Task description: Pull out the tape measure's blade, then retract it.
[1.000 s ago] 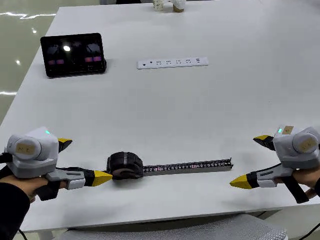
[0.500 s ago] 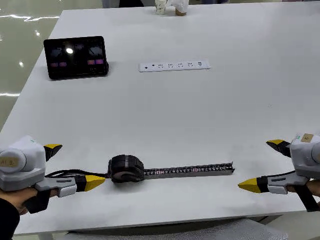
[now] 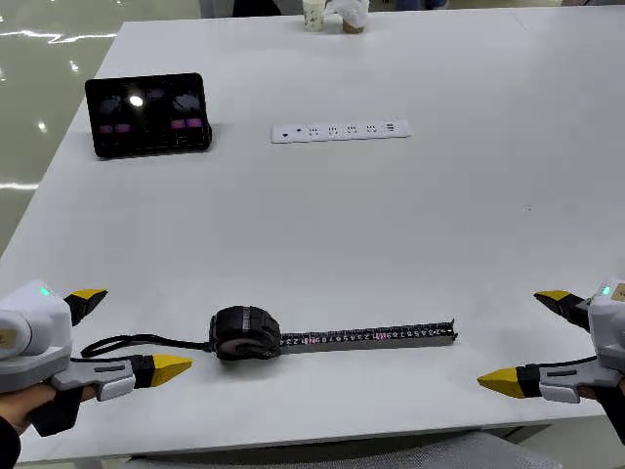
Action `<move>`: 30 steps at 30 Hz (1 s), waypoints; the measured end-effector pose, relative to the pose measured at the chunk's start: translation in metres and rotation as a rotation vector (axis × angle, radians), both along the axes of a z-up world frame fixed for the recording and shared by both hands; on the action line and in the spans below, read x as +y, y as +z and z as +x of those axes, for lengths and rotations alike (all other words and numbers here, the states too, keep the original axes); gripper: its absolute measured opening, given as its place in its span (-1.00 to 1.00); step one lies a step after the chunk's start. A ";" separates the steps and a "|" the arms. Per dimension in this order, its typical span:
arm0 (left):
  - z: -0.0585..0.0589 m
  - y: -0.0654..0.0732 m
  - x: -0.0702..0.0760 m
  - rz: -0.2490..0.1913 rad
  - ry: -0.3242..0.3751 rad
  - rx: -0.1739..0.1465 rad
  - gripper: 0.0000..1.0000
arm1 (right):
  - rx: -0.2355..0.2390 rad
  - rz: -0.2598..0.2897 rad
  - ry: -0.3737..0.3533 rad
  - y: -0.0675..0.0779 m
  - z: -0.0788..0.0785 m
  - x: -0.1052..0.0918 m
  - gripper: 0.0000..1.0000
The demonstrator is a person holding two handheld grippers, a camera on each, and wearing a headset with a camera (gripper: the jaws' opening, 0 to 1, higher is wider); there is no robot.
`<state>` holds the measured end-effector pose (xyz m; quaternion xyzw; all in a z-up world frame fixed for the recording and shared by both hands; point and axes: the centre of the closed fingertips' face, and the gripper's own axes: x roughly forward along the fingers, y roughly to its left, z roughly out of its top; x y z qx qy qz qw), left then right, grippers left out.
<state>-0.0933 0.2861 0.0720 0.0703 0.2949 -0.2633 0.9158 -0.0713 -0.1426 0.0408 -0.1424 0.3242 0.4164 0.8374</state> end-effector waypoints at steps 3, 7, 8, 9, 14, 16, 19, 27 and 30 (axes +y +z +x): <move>-0.002 -0.002 0.002 0.010 -0.004 -0.003 0.98 | 0.006 -0.003 0.001 -0.001 -0.002 -0.001 0.98; -0.006 -0.008 0.003 0.011 -0.009 0.011 0.98 | 0.007 -0.014 0.010 -0.004 -0.003 -0.002 0.98; -0.007 -0.009 0.003 0.007 -0.010 0.012 0.98 | 0.006 -0.013 0.012 -0.004 -0.004 -0.002 0.98; -0.008 -0.009 0.003 0.010 -0.010 0.008 0.98 | 0.007 -0.014 0.012 -0.004 -0.004 -0.002 0.98; -0.009 -0.010 0.005 0.008 0.005 0.012 0.98 | 0.008 -0.014 0.013 -0.005 -0.005 -0.003 0.98; -0.010 -0.010 0.006 0.009 0.005 0.014 0.98 | 0.010 -0.014 0.013 -0.006 -0.006 -0.003 0.98; -0.010 -0.011 0.007 0.010 0.008 0.017 0.98 | 0.012 -0.020 0.014 -0.007 -0.006 -0.004 0.98; -0.008 -0.012 0.008 0.018 0.020 0.035 0.98 | 0.028 -0.019 0.021 -0.009 -0.007 -0.005 0.98; -0.006 -0.010 0.007 0.015 0.025 0.029 0.98 | 0.037 -0.028 0.026 -0.011 -0.008 -0.006 0.98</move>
